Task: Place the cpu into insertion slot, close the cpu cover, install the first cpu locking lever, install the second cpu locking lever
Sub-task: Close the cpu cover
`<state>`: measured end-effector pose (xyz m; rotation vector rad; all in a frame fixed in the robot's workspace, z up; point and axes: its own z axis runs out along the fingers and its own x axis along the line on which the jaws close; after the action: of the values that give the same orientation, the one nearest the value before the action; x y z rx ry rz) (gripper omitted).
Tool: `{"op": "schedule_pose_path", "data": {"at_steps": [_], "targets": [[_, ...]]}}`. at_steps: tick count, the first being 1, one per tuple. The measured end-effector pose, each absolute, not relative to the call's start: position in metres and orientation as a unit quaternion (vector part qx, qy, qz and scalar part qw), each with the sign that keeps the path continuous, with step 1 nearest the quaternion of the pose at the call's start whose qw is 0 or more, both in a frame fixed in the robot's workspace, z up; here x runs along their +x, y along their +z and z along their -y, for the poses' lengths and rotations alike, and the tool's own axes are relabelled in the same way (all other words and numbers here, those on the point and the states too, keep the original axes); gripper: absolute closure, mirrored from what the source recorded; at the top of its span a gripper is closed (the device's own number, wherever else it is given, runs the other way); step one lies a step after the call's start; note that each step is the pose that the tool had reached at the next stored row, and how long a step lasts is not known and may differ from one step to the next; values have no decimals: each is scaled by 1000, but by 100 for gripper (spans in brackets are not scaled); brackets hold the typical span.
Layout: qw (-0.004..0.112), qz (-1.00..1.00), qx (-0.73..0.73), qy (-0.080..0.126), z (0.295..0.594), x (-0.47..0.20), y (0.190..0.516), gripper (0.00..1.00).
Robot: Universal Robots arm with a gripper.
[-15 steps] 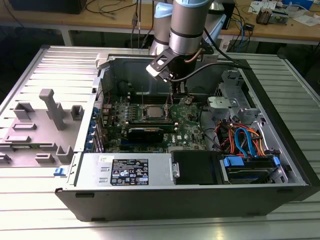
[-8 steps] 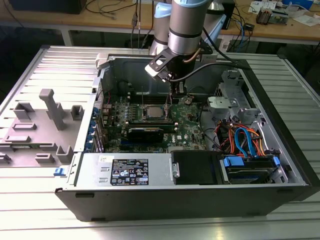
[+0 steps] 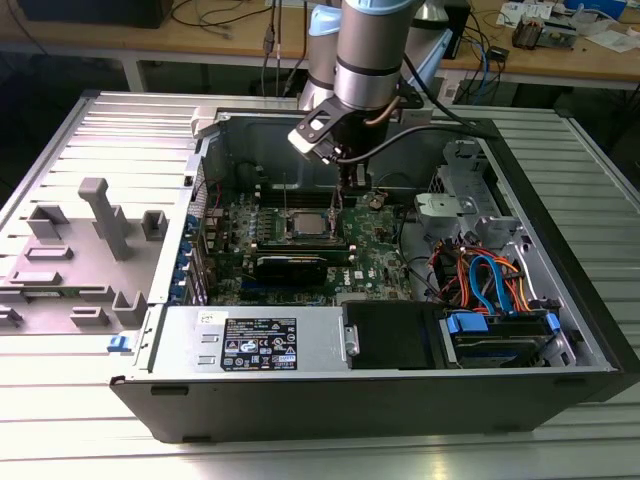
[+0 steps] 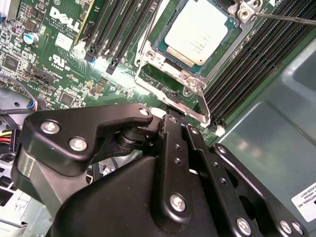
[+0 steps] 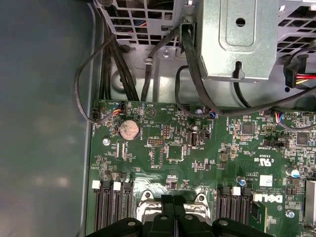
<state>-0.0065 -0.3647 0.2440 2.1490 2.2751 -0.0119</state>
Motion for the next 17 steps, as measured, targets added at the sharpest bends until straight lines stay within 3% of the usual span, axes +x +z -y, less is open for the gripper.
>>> {"op": "schedule_pose_path", "data": {"at_steps": [17], "targets": [[6, -727, 687, -4, 365, -12, 244, 89]]}}
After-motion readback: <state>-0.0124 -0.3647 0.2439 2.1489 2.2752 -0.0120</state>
